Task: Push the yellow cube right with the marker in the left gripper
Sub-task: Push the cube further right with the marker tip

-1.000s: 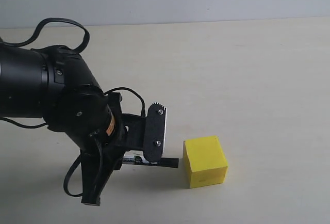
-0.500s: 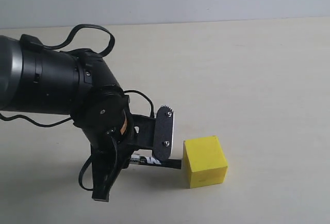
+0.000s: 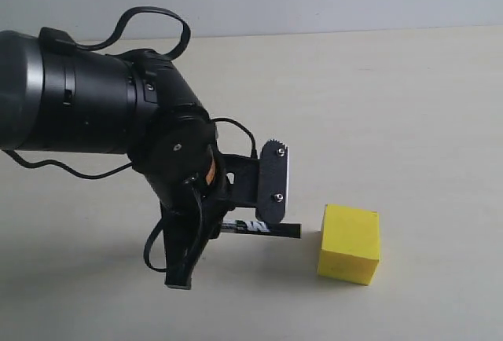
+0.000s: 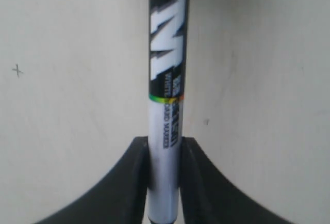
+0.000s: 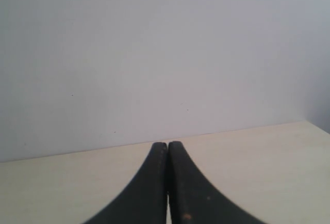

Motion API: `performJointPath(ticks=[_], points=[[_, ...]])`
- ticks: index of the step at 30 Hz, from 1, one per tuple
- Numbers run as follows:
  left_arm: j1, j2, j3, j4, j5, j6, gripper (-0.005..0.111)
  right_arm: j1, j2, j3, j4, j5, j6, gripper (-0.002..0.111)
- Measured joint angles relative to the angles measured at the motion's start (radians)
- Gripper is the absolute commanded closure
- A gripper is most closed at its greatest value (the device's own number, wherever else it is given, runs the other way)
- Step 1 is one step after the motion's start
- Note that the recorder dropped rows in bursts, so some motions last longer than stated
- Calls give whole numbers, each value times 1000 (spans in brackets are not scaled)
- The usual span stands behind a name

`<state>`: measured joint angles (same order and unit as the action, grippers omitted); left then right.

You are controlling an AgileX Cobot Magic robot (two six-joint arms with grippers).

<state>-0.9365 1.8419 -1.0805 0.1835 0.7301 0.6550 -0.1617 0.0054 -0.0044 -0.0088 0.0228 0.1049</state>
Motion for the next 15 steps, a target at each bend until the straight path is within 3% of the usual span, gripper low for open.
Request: performJointPath(ticks=[15], points=[[29,87,-86,-29,83,93,107,0,0,0,0,0,0,108]])
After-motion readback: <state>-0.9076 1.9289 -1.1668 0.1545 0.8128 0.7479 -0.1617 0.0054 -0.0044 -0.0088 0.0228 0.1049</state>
